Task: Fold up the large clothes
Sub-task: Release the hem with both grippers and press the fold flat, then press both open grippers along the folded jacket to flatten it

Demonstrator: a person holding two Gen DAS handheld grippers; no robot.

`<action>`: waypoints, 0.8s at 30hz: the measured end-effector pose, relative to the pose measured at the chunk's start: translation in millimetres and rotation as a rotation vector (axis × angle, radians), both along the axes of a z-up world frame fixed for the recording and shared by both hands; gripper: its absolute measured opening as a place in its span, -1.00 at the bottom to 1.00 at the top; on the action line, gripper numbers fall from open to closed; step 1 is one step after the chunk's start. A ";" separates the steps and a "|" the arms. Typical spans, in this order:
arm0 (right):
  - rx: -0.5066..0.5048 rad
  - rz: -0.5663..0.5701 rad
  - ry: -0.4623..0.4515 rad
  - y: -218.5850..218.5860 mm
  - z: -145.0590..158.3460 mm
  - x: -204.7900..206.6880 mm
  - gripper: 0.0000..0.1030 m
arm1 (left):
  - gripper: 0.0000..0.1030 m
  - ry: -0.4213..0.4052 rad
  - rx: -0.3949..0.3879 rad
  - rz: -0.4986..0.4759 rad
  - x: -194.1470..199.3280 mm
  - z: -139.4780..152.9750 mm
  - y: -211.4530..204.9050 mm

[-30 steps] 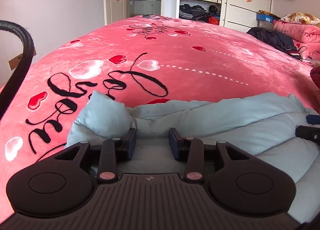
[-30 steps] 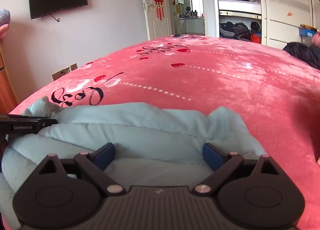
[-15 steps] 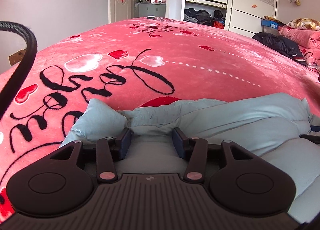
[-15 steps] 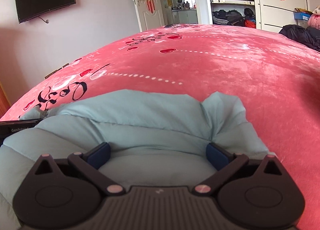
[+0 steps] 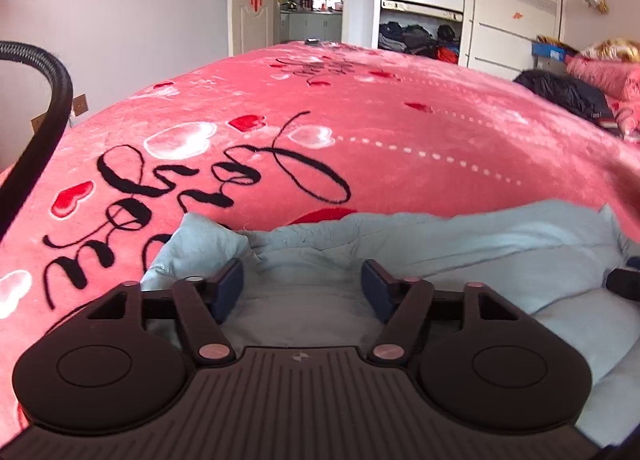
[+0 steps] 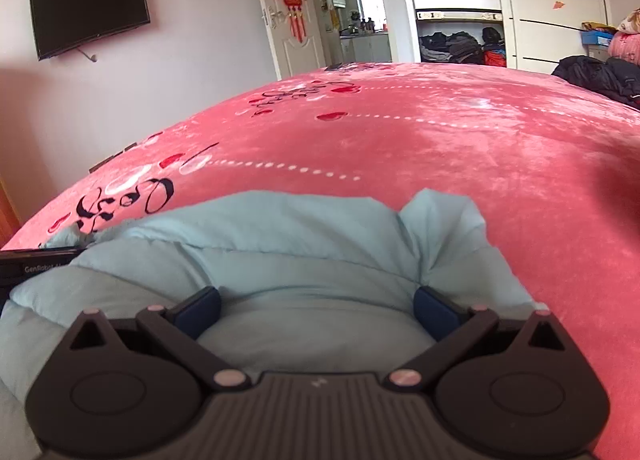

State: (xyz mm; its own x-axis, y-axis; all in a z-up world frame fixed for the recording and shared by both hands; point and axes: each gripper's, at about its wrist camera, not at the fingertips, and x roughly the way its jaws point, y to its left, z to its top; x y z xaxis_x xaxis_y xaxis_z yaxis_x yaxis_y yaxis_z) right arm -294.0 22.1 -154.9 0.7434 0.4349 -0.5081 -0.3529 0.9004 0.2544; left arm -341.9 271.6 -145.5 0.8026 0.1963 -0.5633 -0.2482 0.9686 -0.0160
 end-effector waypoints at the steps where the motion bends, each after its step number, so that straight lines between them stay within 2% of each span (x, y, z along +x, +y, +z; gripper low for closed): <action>1: 0.025 -0.014 0.000 -5.6 4.4 -2.3 0.98 | 0.67 -0.016 -0.020 -0.005 -4.6 7.0 -2.1; 4: 0.077 -0.068 -0.015 -22.1 21.4 -8.5 0.98 | 0.81 -0.066 -0.029 -0.029 -17.6 28.7 -19.4; 7: 0.031 -0.145 -0.034 -32.9 31.3 -12.8 0.98 | 0.90 -0.105 -0.079 -0.044 -23.5 45.0 -44.4; 10: 0.031 -0.193 -0.018 -41.1 28.4 -13.5 0.98 | 0.95 -0.109 -0.113 -0.034 -17.3 49.0 -71.6; 15: -0.023 -0.209 -0.017 -37.2 20.5 -13.9 0.98 | 1.00 -0.051 -0.148 0.029 6.7 36.3 -98.7; 18: -0.063 -0.223 -0.014 -34.0 15.0 -10.4 0.98 | 1.00 -0.019 -0.093 0.063 19.4 21.5 -110.4; 20: -0.057 -0.224 0.010 -34.8 7.4 -5.9 0.98 | 1.00 0.004 -0.066 0.072 26.4 12.1 -111.7; 24: -0.033 -0.232 0.028 -37.4 -1.1 -1.0 0.98 | 1.00 -0.001 -0.036 0.074 31.7 0.8 -114.4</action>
State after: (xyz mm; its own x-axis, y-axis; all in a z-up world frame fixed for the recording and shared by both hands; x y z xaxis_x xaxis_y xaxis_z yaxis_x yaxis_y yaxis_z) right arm -295.0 -15.4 -156.0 0.8069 0.2367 -0.5412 -0.1286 0.9646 0.2301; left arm -310.2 157.2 -144.7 0.7872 0.2346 -0.5704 -0.3190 0.9464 -0.0509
